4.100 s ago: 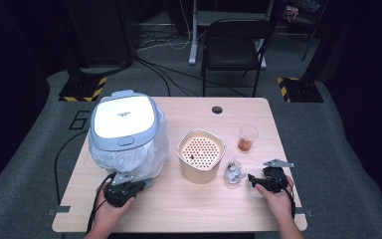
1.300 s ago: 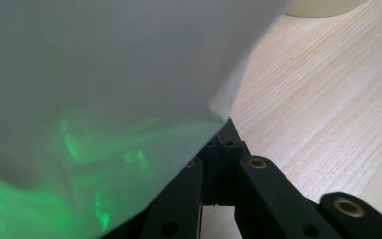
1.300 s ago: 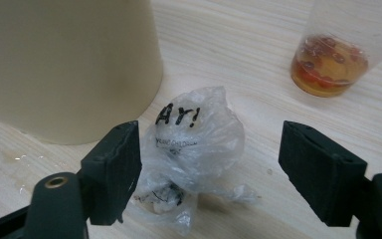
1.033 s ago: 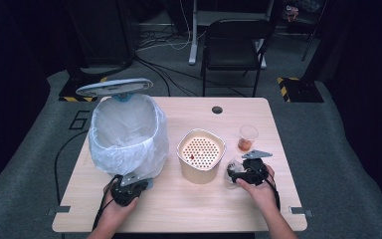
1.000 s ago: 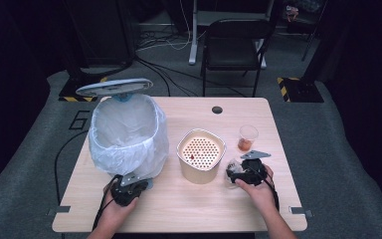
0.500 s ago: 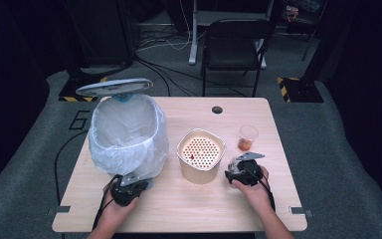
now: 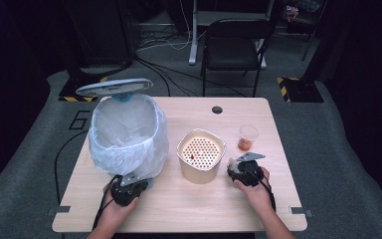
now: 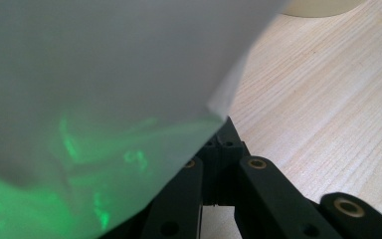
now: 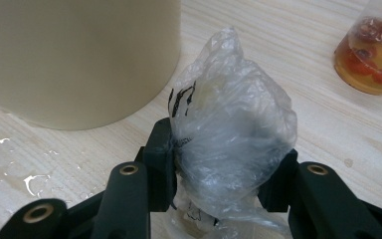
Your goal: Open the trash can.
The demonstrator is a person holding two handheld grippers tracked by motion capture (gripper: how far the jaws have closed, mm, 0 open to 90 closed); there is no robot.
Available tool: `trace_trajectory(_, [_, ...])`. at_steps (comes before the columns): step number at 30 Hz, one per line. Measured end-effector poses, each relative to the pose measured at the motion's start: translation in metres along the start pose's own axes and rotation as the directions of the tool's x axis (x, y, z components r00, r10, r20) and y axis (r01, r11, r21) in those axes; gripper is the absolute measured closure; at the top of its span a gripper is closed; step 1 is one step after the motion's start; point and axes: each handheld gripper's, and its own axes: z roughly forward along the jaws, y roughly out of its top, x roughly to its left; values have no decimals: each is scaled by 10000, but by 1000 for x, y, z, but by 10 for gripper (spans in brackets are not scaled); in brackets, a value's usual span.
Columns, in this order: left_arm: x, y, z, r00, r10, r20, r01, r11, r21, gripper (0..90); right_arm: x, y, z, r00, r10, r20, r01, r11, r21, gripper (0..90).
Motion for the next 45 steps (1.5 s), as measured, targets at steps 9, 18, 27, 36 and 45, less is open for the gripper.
trace_trajectory(9, [0,0,0,10000,-14,-6,14,10000,0,900,-3,4,-14,10000,30,-89,-30,10000,-30,579])
trace_trajectory(18, [0,0,0,10000,-8,-3,8,10000,6,900,-15,19,-38,9997,-221,-78,220,9997,-133,578])
trace_trajectory(27, [0,0,0,10000,-9,3,9,10000,3,900,-19,43,-65,9988,-354,-350,345,9990,-269,578])
trace_trajectory(36, [0,0,0,10000,-18,-4,18,10000,2,900,-18,70,-84,9951,-843,-512,830,9962,-269,579])
trace_trajectory(45, [0,0,0,10000,-15,1,15,10000,-2,900,-11,94,-98,9878,-1232,-950,1183,9914,-556,579])
